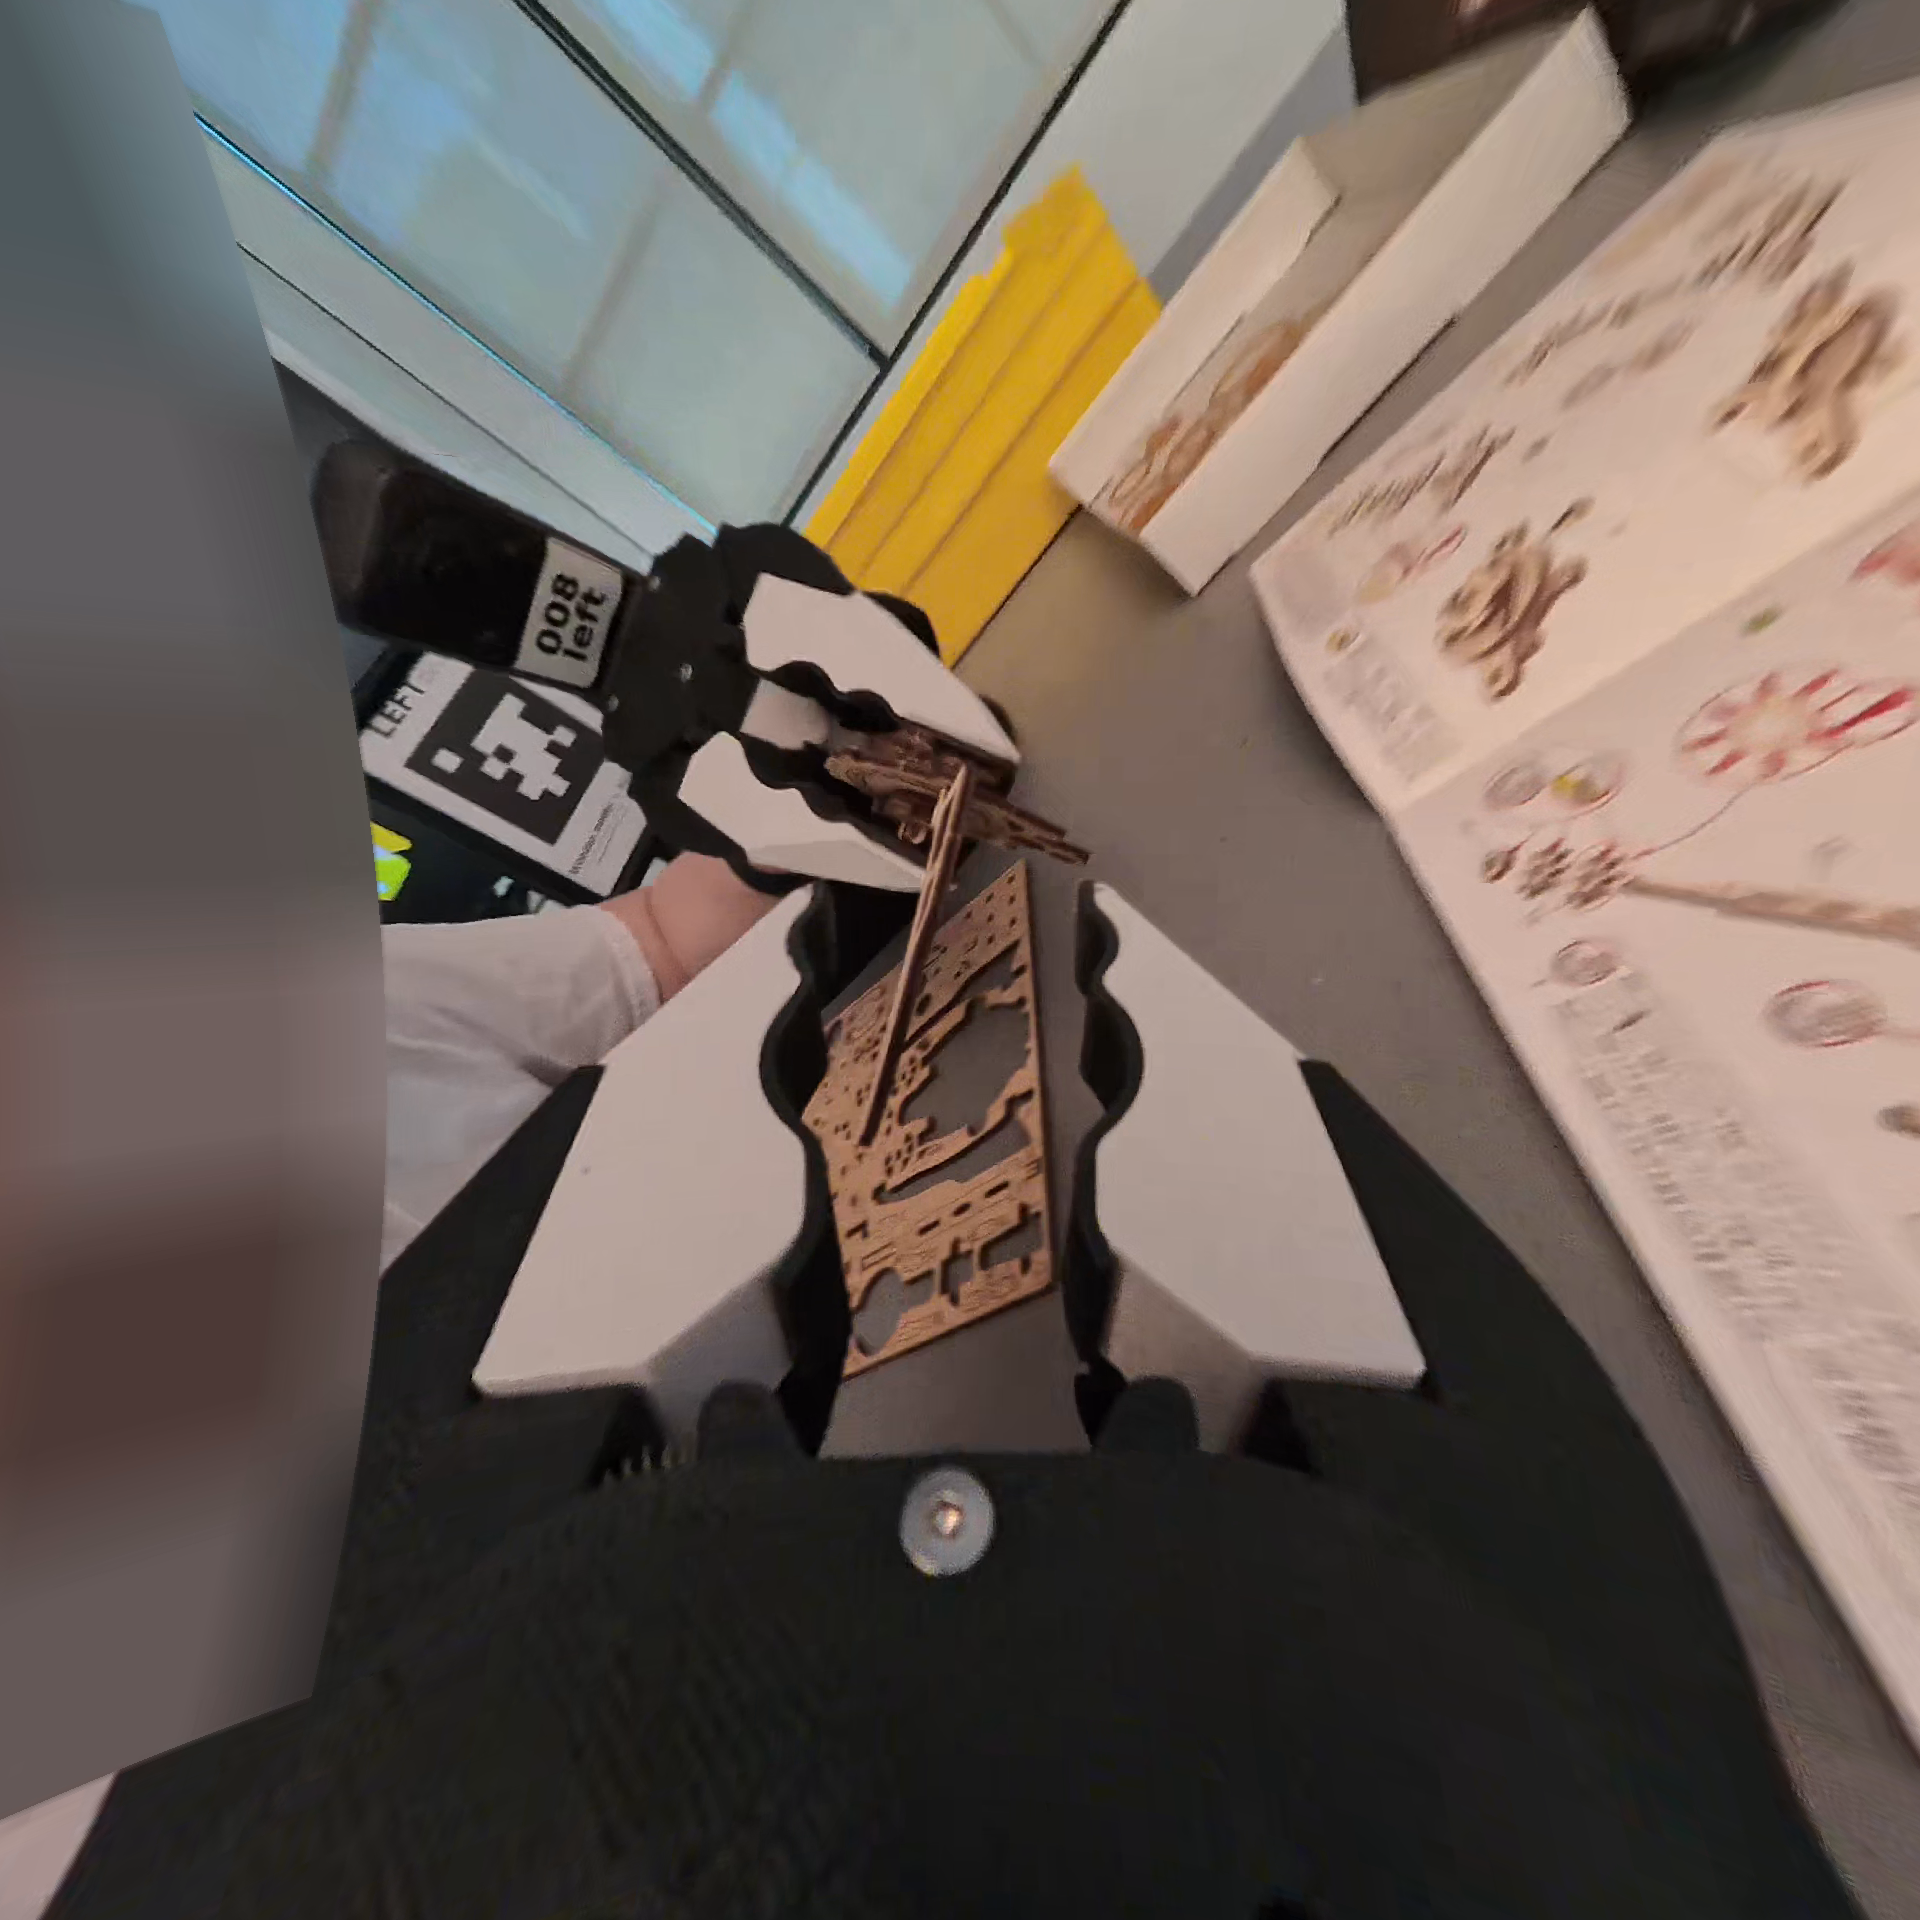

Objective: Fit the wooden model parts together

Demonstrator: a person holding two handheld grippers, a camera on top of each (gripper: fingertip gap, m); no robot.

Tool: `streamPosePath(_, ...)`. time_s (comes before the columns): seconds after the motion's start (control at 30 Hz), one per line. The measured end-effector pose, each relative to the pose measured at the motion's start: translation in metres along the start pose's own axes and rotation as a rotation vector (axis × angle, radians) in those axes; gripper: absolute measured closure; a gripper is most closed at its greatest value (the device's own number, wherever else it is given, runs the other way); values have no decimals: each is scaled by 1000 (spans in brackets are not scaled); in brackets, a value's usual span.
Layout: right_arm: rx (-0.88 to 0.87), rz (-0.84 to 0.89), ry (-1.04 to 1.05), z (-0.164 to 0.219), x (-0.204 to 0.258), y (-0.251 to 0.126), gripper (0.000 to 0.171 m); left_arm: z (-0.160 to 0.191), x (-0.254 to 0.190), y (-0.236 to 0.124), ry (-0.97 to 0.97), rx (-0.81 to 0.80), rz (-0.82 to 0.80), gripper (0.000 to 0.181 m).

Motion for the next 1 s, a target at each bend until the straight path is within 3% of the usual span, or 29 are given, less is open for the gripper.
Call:
streamPosePath(0.13,17,-72,124,9,-2,10,138,-6,-9,3,78,14,-20,157)
streamPosePath(0.43,13,-132,162,11,-6,8,171,-10,-21,8,208,42,-58,157)
streamPosePath(0.6,17,-135,95,13,-2,9,171,-12,-27,7,333,62,-108,157)
streamPosePath(1.0,131,-97,-10,14,3,10,171,-10,-35,3,458,59,-57,157)
Point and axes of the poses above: each gripper's, where its closed fingertips meet, y out along the fingers, z out of its underside, x = y × z across the jaws, the point moved 9 cm from there along -y, back along the fingers, and after that the axes turned 9 degrees about y, right-handed, at the moved point
